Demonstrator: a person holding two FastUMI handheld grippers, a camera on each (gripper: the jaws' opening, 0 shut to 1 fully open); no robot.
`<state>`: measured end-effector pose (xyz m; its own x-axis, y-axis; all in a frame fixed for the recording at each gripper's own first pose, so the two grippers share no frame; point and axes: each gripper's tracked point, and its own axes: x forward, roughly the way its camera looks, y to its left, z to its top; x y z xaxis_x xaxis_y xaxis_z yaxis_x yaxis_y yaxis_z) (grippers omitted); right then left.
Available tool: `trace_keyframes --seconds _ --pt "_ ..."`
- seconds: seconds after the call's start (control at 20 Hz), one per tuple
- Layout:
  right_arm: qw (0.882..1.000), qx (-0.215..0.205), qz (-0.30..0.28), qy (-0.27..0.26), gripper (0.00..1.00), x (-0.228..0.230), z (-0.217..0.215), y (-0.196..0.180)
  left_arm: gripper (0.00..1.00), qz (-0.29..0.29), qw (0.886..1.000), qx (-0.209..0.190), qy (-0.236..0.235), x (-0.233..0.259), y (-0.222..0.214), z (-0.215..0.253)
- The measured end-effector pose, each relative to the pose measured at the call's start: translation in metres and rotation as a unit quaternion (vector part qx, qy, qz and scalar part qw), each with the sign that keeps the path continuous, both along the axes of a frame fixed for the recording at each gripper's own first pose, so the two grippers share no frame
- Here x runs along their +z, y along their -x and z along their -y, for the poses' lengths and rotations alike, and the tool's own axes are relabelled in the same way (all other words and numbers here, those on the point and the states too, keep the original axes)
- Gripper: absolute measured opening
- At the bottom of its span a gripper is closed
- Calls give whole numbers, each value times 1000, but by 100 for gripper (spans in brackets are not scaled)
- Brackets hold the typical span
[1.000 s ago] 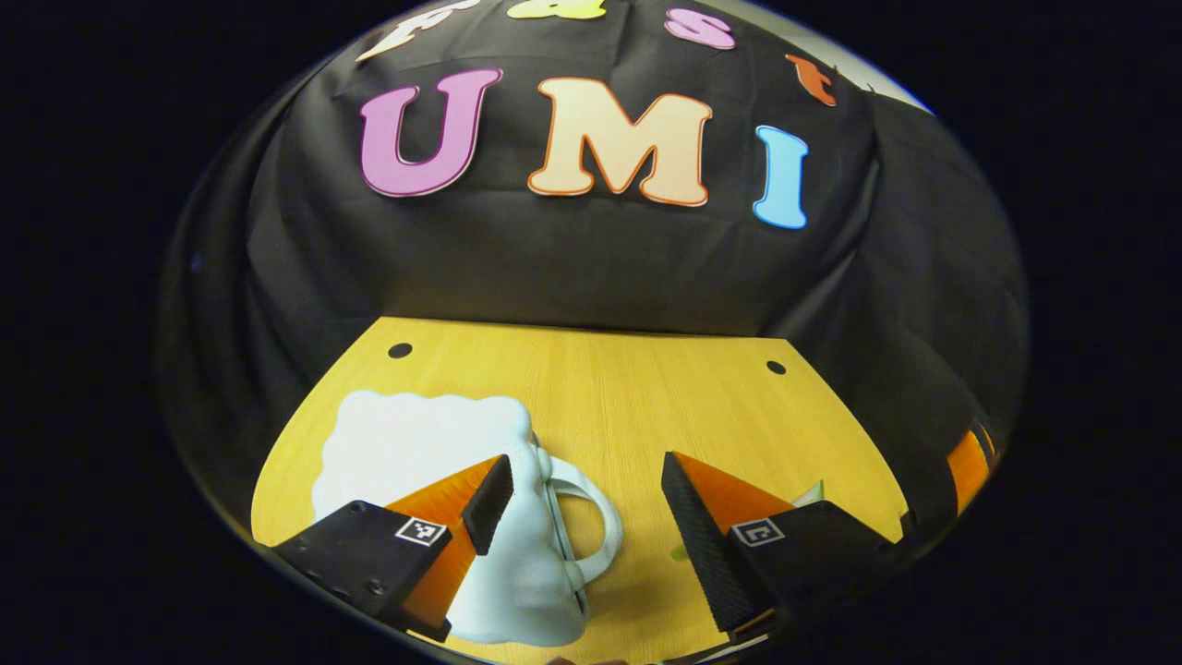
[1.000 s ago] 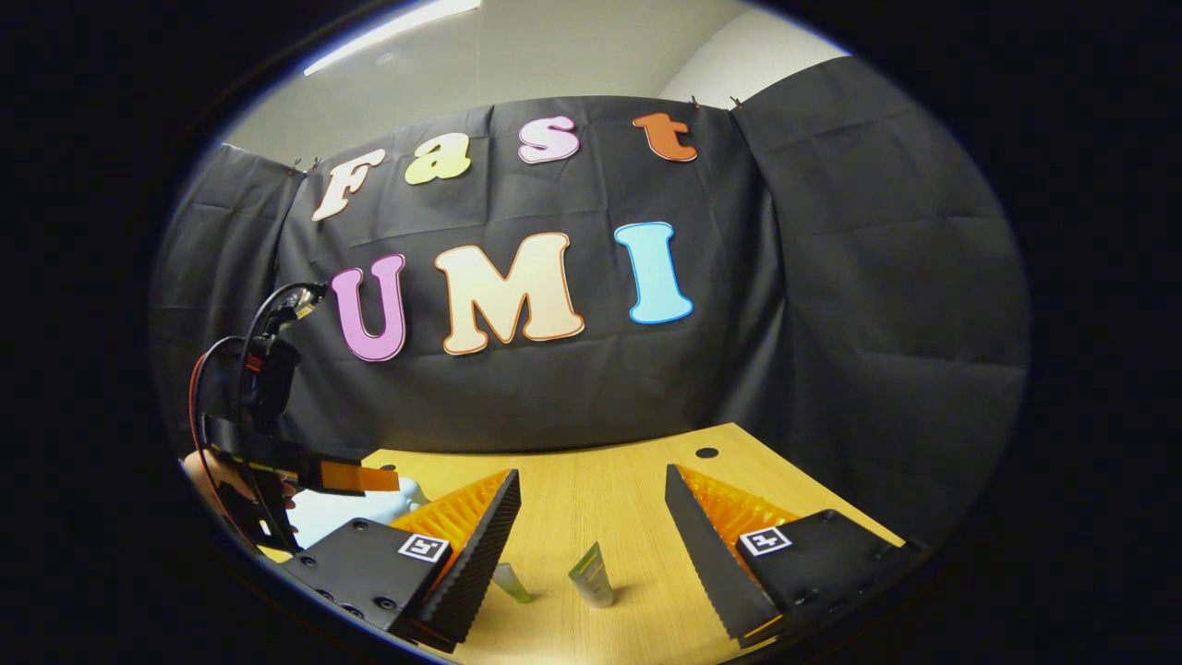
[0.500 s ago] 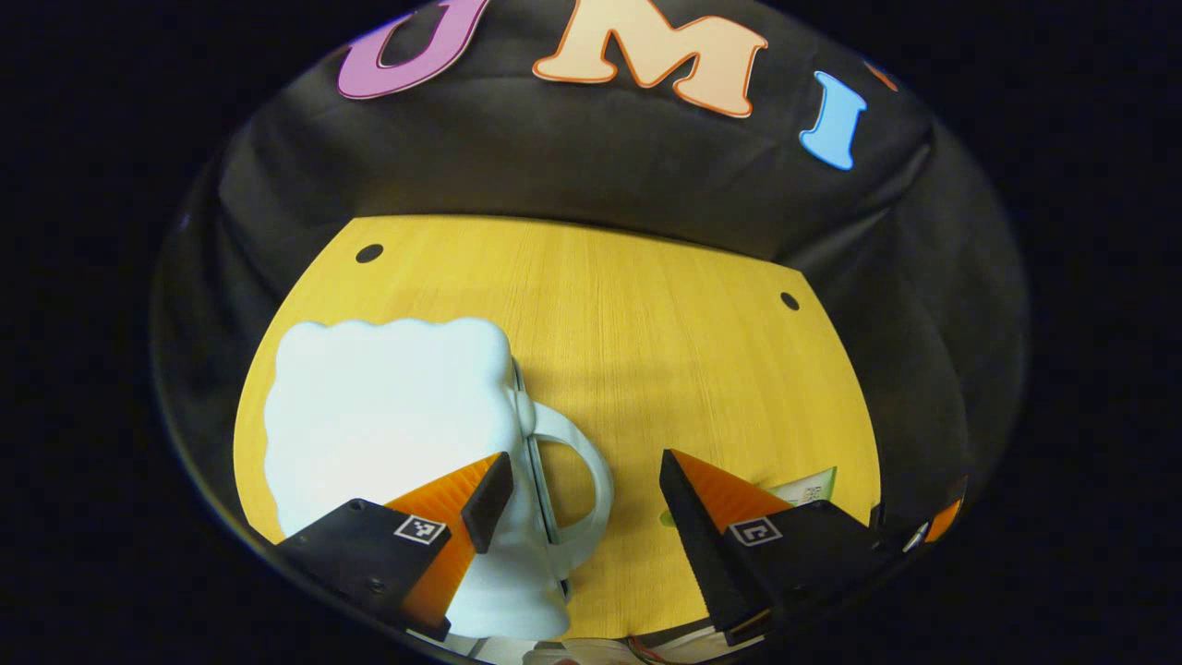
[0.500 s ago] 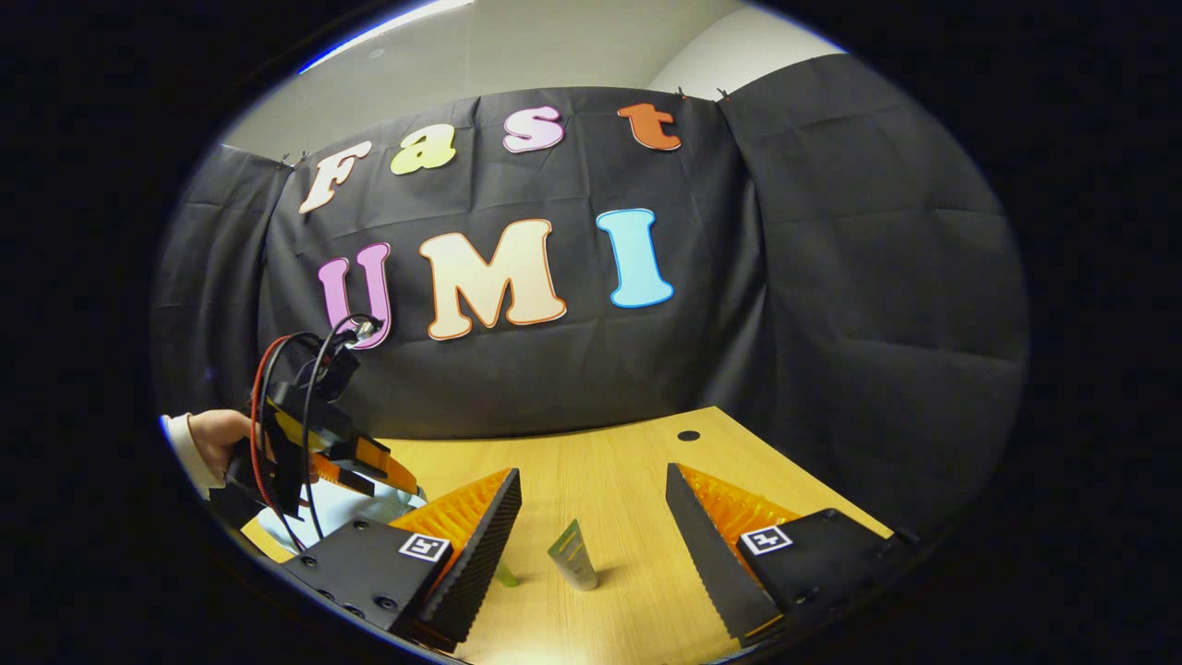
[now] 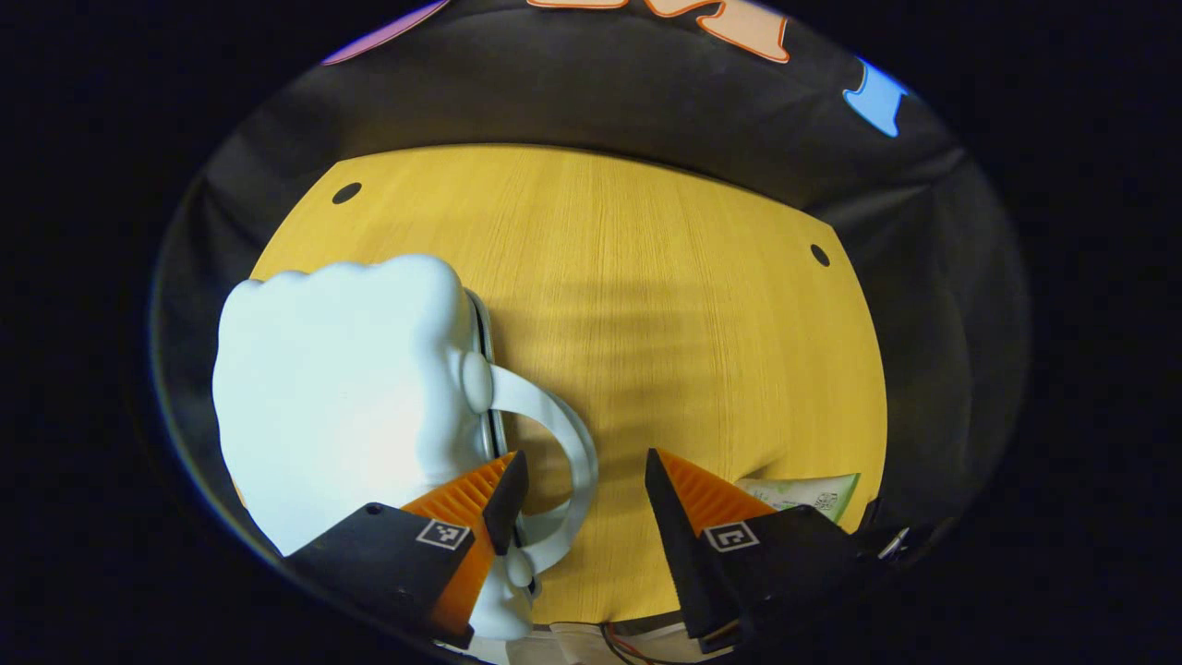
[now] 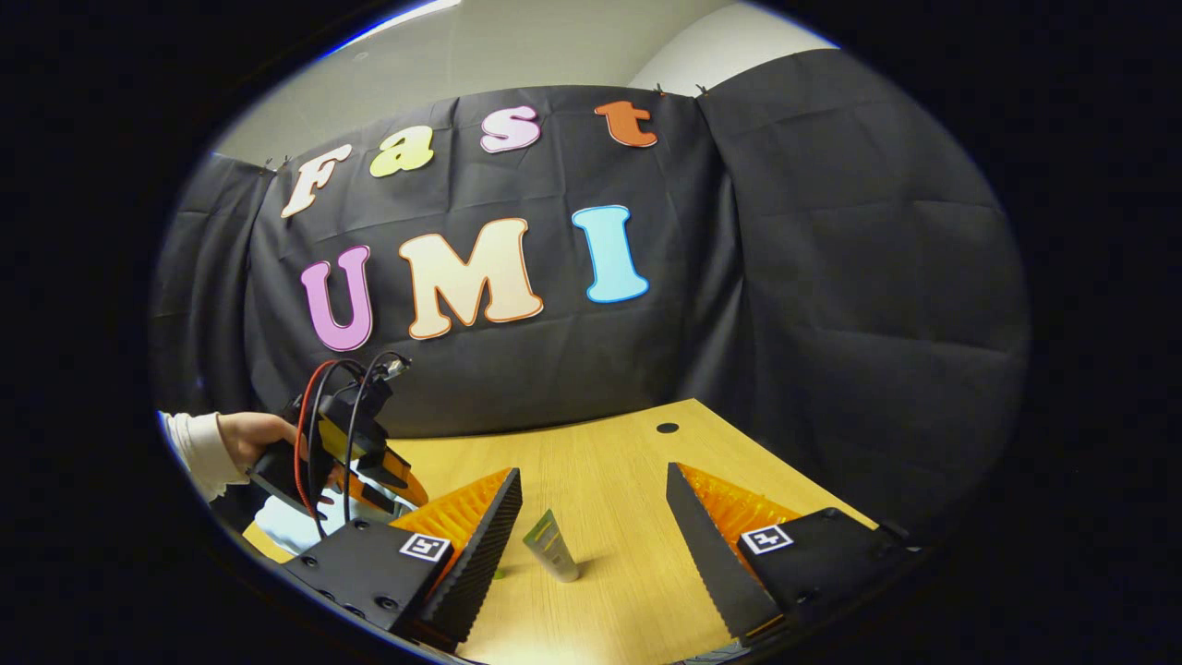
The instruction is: First open the suitcase, pack the skin care products into it, and then close the suitcase.
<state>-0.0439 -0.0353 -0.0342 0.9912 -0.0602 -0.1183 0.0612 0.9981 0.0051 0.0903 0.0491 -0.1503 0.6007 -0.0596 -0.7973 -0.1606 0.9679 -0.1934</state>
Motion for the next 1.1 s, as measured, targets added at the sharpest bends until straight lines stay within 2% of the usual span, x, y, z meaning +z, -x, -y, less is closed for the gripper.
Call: trace_keyframes --seconds 0.25,0.55,0.65,0.7,0.75,1.0,1.1 --pt "1000 -2 -2 -1 98 0 5 0 58 -47 999 15 6 -21 -4 0" --pt "1000 -3 -12 -6 98 -8 11 -1 49 -87 996 11 -3 -41 -11 3" --pt "1000 -6 -14 -4 98 -10 16 0 39 -95 995 8 -5 -45 -13 4" --pt "1000 -9 -16 -5 98 -10 18 0 43 -99 995 6 -9 -48 -13 4" --pt "1000 -11 -18 -7 98 -11 20 -1 33 -104 994 5 -11 -49 -13 4" --pt "1000 -21 -18 -11 98 -10 31 -3 31 -130 991 2 -28 -66 -13 -1" --pt "999 -22 -20 -12 98 -11 33 -4 22 -135 990 5 -26 -67 -13 0"
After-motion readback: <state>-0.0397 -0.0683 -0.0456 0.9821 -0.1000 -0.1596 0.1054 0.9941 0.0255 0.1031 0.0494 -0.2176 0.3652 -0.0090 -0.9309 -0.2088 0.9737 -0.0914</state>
